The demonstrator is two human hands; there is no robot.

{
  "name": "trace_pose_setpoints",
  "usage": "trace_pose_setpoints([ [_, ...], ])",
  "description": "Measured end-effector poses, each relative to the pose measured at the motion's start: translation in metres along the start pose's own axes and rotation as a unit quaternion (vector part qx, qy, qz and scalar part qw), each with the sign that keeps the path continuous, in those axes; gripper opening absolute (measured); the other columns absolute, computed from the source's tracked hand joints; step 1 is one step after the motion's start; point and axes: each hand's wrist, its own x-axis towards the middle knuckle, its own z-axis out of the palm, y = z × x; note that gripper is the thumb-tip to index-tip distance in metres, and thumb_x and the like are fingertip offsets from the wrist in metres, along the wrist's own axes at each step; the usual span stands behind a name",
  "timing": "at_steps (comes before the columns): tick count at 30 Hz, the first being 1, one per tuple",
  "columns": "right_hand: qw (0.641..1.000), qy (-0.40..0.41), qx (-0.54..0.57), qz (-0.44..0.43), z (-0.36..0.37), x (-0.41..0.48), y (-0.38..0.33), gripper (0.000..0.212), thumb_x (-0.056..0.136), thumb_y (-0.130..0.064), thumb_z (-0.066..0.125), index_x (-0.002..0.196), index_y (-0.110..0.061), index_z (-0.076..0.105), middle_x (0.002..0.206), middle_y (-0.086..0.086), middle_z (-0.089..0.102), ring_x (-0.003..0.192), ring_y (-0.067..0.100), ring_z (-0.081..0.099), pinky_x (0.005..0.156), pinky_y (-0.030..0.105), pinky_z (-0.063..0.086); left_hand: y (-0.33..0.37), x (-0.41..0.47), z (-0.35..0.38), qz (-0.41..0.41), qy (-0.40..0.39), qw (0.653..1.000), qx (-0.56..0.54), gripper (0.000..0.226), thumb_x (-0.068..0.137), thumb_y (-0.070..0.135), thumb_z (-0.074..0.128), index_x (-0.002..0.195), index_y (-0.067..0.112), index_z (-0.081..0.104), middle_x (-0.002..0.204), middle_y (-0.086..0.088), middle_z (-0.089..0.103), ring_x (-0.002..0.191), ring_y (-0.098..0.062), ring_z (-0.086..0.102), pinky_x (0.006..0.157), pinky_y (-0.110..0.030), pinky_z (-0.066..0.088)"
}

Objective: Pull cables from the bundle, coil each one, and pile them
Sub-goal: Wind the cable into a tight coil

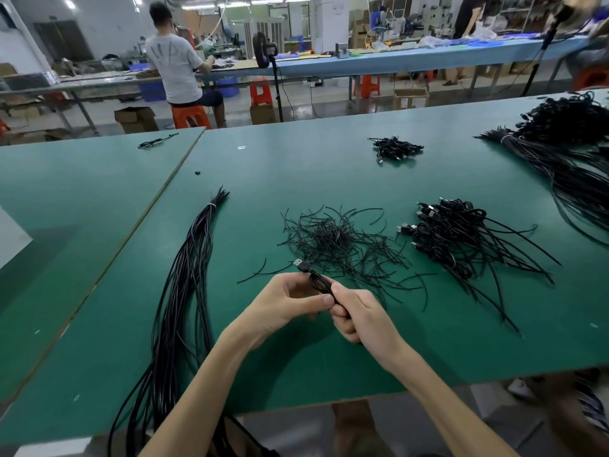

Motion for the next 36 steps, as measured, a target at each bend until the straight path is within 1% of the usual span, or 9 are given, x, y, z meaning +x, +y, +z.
trace_pose_setpoints([
  [6,0.998,0.043,-0.034,-0.010,0.003,0.000,0.000,0.049,0.111,-0.035,0.036,0.065,-0.019,0.044,0.053,-0.008,0.031,0.045,0.008,0.023,0.042,0.018,0.023,0.001,-0.001,0.004,0.013,0.047,0.998,0.045,0.018,0.089,0.029,0.078,0.101,0.016,0.080,0.090,-0.002,0.078,0.079,-0.011,0.062,0.068,-0.020,0.045],
  [9,0.997,0.060,-0.048,-0.016,0.006,0.001,0.001,0.059,0.111,-0.037,0.035,0.055,-0.032,0.053,0.053,-0.008,0.033,0.046,0.008,0.025,0.042,0.020,0.024,-0.004,-0.003,0.009,0.004,0.084,0.996,0.038,0.022,0.087,0.038,0.077,0.096,0.017,0.080,0.088,-0.008,0.077,0.077,-0.017,0.056,0.065,-0.029,0.040],
  [11,0.996,0.068,-0.052,-0.018,0.007,0.001,0.002,0.062,0.111,-0.037,0.035,0.053,-0.036,0.057,0.053,-0.008,0.035,0.046,0.008,0.027,0.043,0.020,0.025,-0.007,-0.006,0.013,0.003,0.097,0.995,0.025,0.020,0.089,0.037,0.076,0.095,0.018,0.080,0.090,-0.009,0.077,0.079,-0.014,0.060,0.065,-0.027,0.041],
  [16,0.995,0.082,-0.060,-0.025,0.006,0.002,0.005,0.049,0.111,-0.038,0.034,0.070,-0.018,0.052,0.058,-0.003,0.036,0.049,0.009,0.028,0.043,0.021,0.026,-0.007,-0.009,0.023,-0.007,0.133,0.991,-0.008,0.014,0.090,0.033,0.078,0.092,0.019,0.081,0.087,-0.008,0.077,0.079,-0.010,0.065,0.066,-0.024,0.044],
  [22,0.994,0.091,-0.059,-0.031,0.005,0.003,0.005,0.046,0.111,-0.037,0.033,0.073,-0.014,0.045,0.057,-0.010,0.032,0.049,0.008,0.026,0.044,0.022,0.024,-0.006,-0.008,0.031,0.024,0.153,0.988,0.015,0.011,0.094,0.025,0.075,0.087,0.019,0.082,0.079,-0.003,0.077,0.072,-0.008,0.068,0.063,-0.017,0.047],
  [27,0.994,0.090,-0.059,-0.026,0.005,0.004,0.005,0.046,0.112,-0.037,0.032,0.073,-0.014,0.043,0.055,-0.011,0.029,0.048,0.008,0.022,0.043,0.022,0.021,-0.005,0.001,0.029,0.059,0.172,0.973,0.144,0.018,0.095,0.019,0.073,0.077,0.020,0.077,0.069,0.001,0.074,0.064,-0.012,0.069,0.064,-0.019,0.049],
  [30,0.994,0.091,-0.063,-0.024,0.004,0.005,0.006,0.048,0.112,-0.038,0.031,0.072,-0.015,0.043,0.055,-0.011,0.029,0.047,0.008,0.023,0.043,0.021,0.022,-0.007,0.004,0.027,0.090,0.202,0.935,0.276,0.025,0.097,0.021,0.071,0.072,0.026,0.071,0.070,0.005,0.067,0.063,-0.011,0.066,0.068,-0.019,0.048],
  [33,0.992,0.096,-0.074,-0.023,0.004,0.006,0.007,0.047,0.112,-0.038,0.030,0.071,-0.016,0.041,0.054,-0.011,0.029,0.047,0.007,0.025,0.044,0.022,0.023,-0.008,0.005,0.025,0.132,0.202,0.912,0.332,0.018,0.098,0.020,0.070,0.080,0.020,0.073,0.076,0.006,0.060,0.062,-0.013,0.063,0.067,-0.028,0.050],
  [36,0.991,0.102,-0.083,-0.023,0.004,0.007,0.007,0.048,0.112,-0.037,0.031,0.070,-0.016,0.041,0.052,-0.012,0.030,0.047,0.007,0.026,0.044,0.022,0.024,-0.008,0.004,0.028,0.148,0.184,0.909,0.343,0.016,0.101,0.020,0.066,0.086,0.016,0.070,0.082,0.008,0.058,0.059,-0.013,0.065,0.065,-0.036,0.053],
])
